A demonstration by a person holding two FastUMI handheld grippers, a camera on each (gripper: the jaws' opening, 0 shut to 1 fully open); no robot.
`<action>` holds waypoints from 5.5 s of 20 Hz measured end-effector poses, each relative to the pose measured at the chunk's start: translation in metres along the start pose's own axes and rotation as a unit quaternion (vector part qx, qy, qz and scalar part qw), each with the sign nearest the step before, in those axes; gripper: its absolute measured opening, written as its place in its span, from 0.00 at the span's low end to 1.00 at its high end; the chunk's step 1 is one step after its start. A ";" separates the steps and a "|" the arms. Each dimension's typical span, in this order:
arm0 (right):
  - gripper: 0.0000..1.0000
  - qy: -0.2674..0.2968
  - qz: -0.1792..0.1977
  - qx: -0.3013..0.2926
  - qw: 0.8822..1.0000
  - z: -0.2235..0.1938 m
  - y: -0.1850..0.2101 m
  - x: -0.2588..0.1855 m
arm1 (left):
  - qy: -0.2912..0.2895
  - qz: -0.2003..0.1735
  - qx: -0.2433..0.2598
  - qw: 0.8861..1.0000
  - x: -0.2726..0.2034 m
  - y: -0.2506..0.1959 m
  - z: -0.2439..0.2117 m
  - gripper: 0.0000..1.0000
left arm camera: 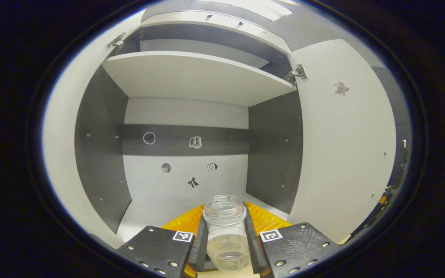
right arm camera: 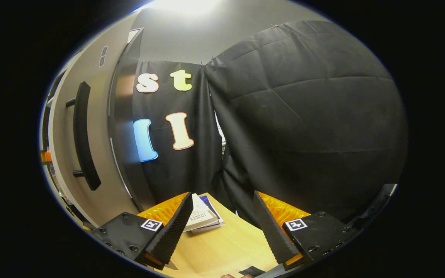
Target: Grasp the bottle in the cabinet with the left hand and place it on the coaster, then close the right door with the right hand and the left door with the left hand.
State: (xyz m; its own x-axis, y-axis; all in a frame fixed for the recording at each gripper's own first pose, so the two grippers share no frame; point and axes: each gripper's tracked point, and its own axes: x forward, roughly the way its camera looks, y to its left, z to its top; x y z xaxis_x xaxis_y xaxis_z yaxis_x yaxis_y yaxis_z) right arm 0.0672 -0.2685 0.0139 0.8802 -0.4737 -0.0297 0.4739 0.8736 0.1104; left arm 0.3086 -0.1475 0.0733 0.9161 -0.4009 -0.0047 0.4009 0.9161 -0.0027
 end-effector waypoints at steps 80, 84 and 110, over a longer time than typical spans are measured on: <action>0.89 -0.030 0.273 -0.083 0.958 0.108 0.136 0.007 | 0.023 0.293 -0.054 0.954 -0.250 0.015 -0.022 0.76; 0.94 -0.029 0.282 -0.080 0.956 0.099 0.172 -0.021 | 0.021 0.288 -0.061 0.956 -0.255 0.037 -0.028 0.80; 0.96 -0.072 0.229 -0.083 0.967 0.082 0.253 -0.073 | -0.004 0.291 -0.027 0.956 -0.360 0.215 -0.014 0.80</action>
State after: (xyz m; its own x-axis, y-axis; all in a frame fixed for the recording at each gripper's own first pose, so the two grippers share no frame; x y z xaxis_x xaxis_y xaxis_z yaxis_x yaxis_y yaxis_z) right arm 0.1207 -0.0219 0.1250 0.9916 -0.0327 0.1248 0.0433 0.9956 -0.0829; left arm 0.0648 0.1942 0.0600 0.9841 0.1772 -0.0140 -0.1777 0.9827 -0.0526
